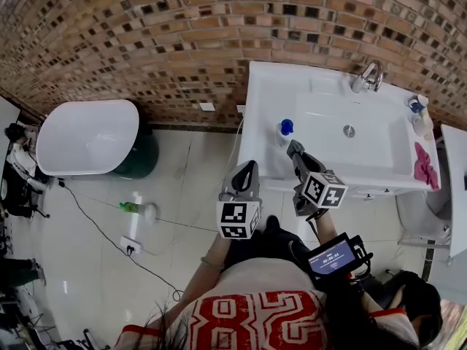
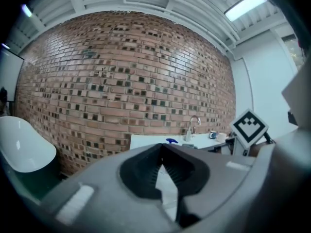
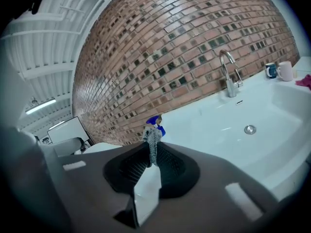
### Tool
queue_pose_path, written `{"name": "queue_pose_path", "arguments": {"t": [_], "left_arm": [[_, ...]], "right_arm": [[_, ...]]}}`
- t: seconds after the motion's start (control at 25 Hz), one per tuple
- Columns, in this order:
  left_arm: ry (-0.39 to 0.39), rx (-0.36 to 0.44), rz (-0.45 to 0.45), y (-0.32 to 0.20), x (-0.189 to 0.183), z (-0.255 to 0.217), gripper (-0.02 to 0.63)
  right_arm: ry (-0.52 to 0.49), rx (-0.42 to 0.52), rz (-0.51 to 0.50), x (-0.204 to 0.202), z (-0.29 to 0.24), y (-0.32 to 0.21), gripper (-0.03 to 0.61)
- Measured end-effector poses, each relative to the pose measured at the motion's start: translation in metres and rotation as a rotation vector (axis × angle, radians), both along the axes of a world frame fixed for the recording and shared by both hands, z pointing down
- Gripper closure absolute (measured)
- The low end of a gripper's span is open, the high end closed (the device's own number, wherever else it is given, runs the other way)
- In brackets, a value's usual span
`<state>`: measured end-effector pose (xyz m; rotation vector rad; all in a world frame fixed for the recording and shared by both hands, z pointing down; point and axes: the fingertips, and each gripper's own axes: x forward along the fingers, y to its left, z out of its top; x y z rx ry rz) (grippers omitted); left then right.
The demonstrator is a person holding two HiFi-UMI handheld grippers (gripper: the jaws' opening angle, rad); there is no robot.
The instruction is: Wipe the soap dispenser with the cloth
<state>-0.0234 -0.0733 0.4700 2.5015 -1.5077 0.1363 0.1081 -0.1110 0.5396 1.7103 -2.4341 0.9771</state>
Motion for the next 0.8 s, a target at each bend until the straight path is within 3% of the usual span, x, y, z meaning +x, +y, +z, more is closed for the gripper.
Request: {"name": "queue_pose_path", "arguments": {"t": [0.28, 0.52, 0.8], "left_arm": [[-0.002, -0.002, -0.035, -0.026, -0.005, 0.001, 0.611], [0.001, -0.013, -0.047, -0.036, -0.010, 0.006, 0.611], [0.003, -0.028, -0.054, -0.041, -0.014, 0.012, 0.610]], "right_arm": [[-0.035, -0.127, -0.014, -0.005, 0.025, -0.030, 0.529], [-0.077, -0.171, -0.040, -0.015, 0.032, -0.034, 0.529], [-0.066, -0.167, 0.005, 0.002, 0.034, -0.026, 0.529]]}}
